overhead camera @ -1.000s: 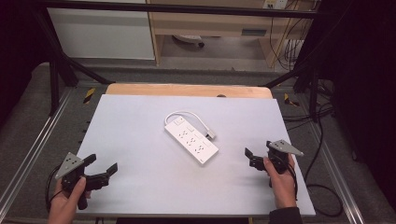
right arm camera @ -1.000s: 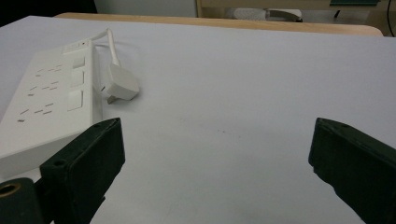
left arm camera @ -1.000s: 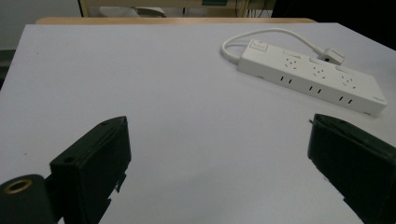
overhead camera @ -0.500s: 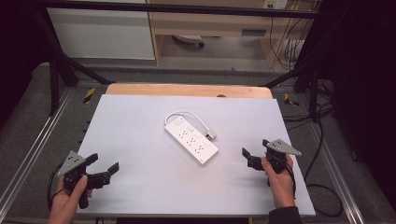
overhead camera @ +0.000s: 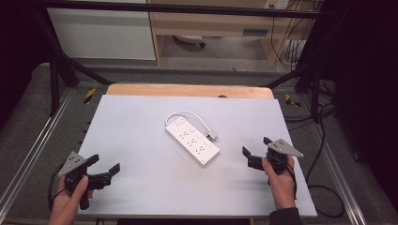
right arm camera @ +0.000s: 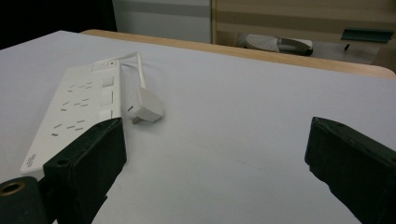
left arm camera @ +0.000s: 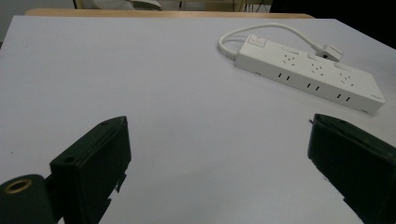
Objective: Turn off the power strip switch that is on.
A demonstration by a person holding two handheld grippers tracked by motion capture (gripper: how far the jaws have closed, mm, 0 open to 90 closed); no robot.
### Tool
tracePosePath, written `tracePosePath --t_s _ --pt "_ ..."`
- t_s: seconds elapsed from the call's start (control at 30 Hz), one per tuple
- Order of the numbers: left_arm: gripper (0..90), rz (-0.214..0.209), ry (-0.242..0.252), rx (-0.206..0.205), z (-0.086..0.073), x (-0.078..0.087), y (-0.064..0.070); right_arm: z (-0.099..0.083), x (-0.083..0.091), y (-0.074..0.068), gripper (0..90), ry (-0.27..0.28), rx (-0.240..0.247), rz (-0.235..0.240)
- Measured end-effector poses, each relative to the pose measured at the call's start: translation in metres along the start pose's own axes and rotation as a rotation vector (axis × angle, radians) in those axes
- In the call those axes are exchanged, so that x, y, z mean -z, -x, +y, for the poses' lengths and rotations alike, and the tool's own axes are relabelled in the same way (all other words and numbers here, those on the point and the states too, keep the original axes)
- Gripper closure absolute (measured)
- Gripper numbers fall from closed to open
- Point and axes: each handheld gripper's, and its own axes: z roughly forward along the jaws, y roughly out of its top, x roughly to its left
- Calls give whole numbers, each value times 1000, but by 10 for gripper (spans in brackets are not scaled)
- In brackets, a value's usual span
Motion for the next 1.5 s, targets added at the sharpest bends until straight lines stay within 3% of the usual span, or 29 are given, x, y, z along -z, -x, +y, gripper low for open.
tracePosePath --t_s 0.27,0.67,0.83,1.03,1.1,1.2,1.5 --pt "57 6 -4 3 -1 2 -3 4 1 -7 36 16 -9 22" --pt "57 9 -10 4 -2 0 -4 4 1 -8 38 9 -11 7" --pt "58 15 -19 28 -4 -2 -8 11 1 -11 57 22 -12 16" --pt "61 15 -33 41 -6 -5 -11 27 -5 -13 84 17 16 49" --pt "61 16 -32 38 -5 -5 -11 34 -8 -14 86 7 24 38" --pt "61 15 -32 37 -5 -6 -11 47 -11 -14 92 15 10 51" --pt "72 10 -42 27 -7 -7 -10 87 -25 -19 76 -20 43 99"
